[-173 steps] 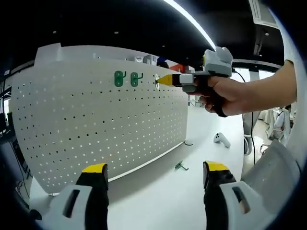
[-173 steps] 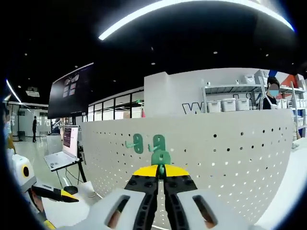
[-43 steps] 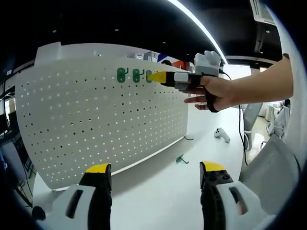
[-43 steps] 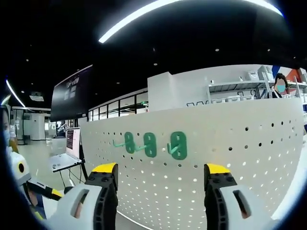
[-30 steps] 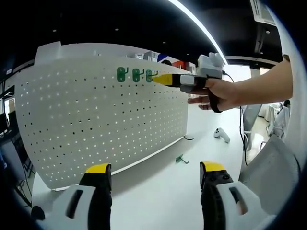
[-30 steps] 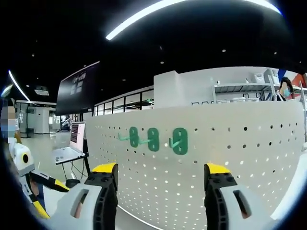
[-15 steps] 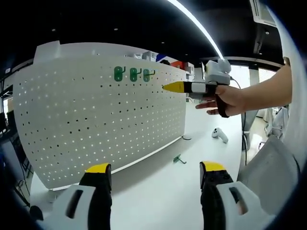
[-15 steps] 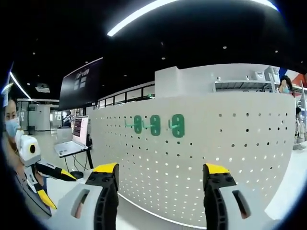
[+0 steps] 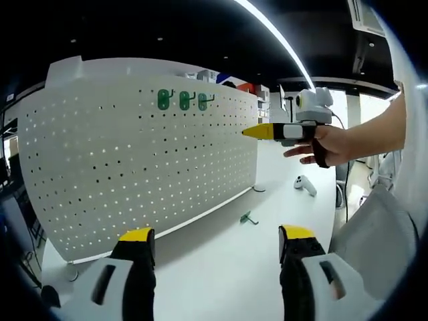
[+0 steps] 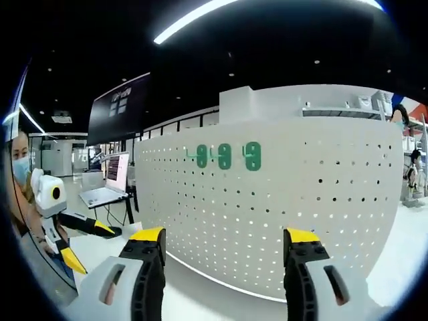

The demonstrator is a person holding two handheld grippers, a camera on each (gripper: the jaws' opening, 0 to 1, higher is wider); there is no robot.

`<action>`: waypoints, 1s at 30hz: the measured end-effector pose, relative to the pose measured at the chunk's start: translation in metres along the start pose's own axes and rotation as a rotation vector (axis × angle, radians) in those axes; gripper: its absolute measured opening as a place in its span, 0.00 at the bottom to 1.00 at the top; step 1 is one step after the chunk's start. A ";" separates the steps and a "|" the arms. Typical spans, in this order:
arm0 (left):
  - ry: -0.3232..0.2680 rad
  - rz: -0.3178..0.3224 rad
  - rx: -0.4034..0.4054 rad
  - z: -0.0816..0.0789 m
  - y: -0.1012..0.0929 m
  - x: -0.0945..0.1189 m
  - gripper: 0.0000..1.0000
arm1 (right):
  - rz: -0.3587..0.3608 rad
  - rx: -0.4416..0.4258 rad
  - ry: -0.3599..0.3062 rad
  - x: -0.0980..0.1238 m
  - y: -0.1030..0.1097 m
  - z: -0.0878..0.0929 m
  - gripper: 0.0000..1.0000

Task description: Insert the hook assembly into the mounting plate slot until the hook locks in place.

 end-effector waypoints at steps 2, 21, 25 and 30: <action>0.001 0.001 0.000 0.000 0.001 0.000 0.78 | 0.001 -0.005 0.007 0.002 0.000 0.004 0.69; 0.008 0.013 0.000 0.002 -0.003 -0.001 0.78 | 0.011 -0.022 0.082 0.034 -0.002 0.044 0.69; 0.012 0.016 0.001 0.003 -0.004 -0.002 0.78 | 0.010 -0.012 0.106 0.040 0.001 0.053 0.69; 0.016 0.018 0.003 0.006 -0.005 -0.002 0.78 | 0.008 -0.030 0.119 0.043 0.003 0.062 0.69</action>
Point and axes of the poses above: the point that each gripper's makers call its tool centre point, and the gripper's own axes: x roughly backward along the fingers, y roughly to its left, z roughly out of its underside, the point moved 2 cm from there along x, roughly backward along the fingers, and after that the axes turned 10 degrees about y, right-handed, at the moved point
